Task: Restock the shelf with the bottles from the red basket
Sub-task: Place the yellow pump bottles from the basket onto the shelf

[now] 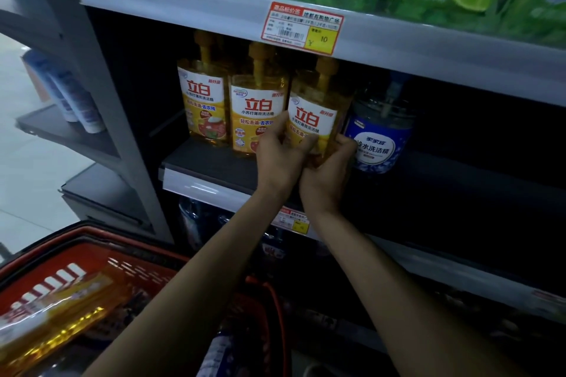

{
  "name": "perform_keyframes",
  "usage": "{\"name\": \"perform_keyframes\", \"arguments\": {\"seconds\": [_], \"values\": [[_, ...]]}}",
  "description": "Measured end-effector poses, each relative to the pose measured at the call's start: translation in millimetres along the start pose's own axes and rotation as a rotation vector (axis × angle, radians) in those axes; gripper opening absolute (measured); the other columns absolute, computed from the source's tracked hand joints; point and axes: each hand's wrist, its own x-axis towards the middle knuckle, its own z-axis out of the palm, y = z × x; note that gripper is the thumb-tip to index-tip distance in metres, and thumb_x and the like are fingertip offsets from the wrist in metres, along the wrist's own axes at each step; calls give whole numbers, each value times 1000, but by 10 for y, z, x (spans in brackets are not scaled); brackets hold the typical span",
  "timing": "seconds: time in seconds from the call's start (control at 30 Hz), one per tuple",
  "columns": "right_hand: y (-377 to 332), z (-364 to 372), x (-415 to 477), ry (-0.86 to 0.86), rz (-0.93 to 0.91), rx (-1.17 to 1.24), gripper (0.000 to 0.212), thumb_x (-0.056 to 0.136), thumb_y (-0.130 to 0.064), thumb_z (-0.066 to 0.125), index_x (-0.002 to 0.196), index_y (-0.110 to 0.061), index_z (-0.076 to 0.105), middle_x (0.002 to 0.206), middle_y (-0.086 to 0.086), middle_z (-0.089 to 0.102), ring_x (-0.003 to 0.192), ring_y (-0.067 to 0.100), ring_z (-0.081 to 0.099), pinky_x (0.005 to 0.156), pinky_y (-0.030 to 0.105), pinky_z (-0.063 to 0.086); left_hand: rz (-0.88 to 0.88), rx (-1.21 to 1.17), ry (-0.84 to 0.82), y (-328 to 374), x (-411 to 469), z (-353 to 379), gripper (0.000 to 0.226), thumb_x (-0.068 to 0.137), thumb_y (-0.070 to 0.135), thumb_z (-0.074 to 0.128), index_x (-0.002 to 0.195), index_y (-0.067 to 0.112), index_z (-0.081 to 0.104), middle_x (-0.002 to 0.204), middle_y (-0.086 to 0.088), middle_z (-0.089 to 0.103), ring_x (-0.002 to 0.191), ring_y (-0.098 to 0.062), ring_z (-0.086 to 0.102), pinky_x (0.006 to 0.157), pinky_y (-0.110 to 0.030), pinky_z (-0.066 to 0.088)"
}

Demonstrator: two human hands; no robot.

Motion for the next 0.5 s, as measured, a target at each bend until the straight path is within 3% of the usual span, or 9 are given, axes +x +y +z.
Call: {"name": "perform_keyframes", "arguments": {"seconds": [0.13,0.27,0.37,0.5], "values": [[-57,-65,19,-49,39,-62,55,88,-18,75,129,-10,40,134,10,51,119,21,57,90,21,51,-12,-15,-45,50,-44,19,41,89,11,74,128,16,61,119,6,72,112,-2,66,95,-30,58],[-94,-157,24,-90,105,-114,60,85,-17,75,136,-17,45,138,11,50,124,24,54,100,37,51,-82,-42,-82,70,-96,-14,44,90,6,68,131,19,60,122,4,71,116,-8,66,100,-39,57],[-104,-212,17,-114,132,-144,62,82,-23,79,136,-24,48,132,5,59,121,24,58,98,45,53,-171,-40,-92,81,-159,-99,45,90,14,70,134,16,62,127,1,70,121,-14,64,104,-46,54],[-129,-342,-27,-172,131,-211,57,83,-24,78,134,-26,51,127,3,64,116,23,62,95,45,55,-193,86,-121,127,-316,-276,55,84,39,73,135,19,63,135,2,64,126,-15,60,106,-42,53]]}}
